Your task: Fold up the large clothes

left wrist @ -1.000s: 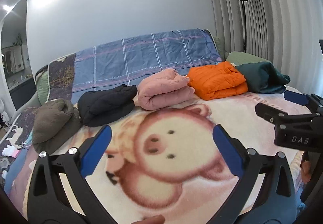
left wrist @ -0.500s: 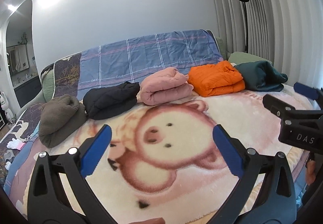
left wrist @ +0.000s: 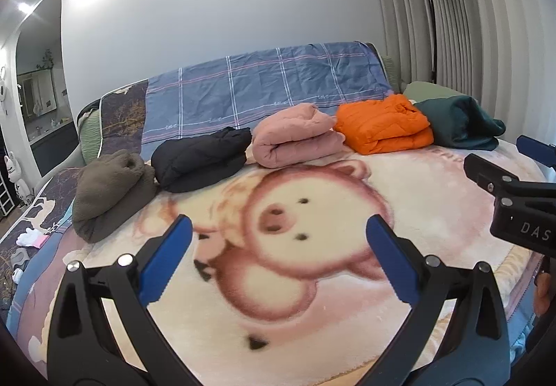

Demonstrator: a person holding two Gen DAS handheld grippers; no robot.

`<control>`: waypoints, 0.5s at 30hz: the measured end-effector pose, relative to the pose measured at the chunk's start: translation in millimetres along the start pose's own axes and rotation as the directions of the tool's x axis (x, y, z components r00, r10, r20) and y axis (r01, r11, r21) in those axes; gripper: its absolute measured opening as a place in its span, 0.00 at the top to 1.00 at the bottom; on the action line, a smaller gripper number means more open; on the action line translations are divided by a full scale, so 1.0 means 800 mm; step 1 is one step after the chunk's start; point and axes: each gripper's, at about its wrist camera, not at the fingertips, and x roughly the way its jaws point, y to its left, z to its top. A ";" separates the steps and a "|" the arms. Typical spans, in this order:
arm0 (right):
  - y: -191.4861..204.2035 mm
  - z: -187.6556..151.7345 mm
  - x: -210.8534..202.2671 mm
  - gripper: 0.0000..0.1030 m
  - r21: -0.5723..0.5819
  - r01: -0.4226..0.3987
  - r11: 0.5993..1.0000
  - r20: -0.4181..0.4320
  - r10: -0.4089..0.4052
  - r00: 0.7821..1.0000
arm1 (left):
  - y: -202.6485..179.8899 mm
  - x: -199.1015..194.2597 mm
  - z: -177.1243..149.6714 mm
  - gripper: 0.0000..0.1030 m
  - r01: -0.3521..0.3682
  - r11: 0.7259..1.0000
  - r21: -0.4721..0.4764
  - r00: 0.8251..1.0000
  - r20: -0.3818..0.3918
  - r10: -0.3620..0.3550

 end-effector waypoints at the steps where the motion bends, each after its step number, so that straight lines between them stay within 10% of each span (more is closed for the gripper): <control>1: 0.001 0.000 0.001 0.01 -0.001 0.001 1.000 0.000 -0.001 1.000 | 0.001 0.001 0.000 0.02 -0.004 1.000 0.000 1.000 -0.001 0.004; 15: 0.004 -0.004 0.006 0.01 0.000 -0.007 1.000 -0.017 0.007 1.000 | 0.008 0.007 -0.002 0.02 -0.030 1.000 -0.005 0.999 -0.011 0.030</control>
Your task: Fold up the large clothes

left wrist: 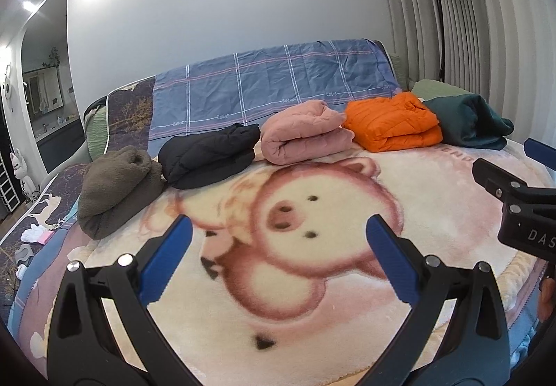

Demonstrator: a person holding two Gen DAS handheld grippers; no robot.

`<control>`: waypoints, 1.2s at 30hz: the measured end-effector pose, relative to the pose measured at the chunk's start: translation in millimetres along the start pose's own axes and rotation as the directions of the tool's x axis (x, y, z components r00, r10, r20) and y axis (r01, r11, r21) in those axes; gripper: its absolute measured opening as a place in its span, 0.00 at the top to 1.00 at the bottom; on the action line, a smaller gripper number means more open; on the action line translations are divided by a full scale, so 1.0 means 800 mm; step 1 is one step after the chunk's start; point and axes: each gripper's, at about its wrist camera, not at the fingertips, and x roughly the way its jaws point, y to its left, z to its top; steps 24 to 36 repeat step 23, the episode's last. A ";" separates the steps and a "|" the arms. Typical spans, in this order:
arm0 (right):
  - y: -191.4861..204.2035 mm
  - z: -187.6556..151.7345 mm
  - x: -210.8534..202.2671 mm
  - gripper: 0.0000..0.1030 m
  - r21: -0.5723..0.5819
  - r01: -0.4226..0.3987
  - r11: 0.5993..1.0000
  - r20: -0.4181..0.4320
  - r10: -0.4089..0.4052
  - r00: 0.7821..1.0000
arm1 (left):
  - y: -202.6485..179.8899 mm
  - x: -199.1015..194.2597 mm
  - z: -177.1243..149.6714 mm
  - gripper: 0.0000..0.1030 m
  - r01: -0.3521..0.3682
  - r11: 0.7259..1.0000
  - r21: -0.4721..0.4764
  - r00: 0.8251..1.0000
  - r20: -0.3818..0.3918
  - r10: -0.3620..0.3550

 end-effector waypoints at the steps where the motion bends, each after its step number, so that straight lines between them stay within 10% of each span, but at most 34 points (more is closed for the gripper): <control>1: 0.000 -0.001 0.001 0.01 -0.001 0.000 1.000 -0.002 0.000 1.000 | 0.000 0.000 0.000 0.02 -0.002 1.000 0.001 1.000 0.000 0.002; 36: 0.004 -0.005 0.002 0.01 -0.005 -0.002 1.000 -0.013 0.002 1.000 | 0.006 0.003 -0.004 0.02 -0.012 1.000 0.001 1.000 -0.014 0.012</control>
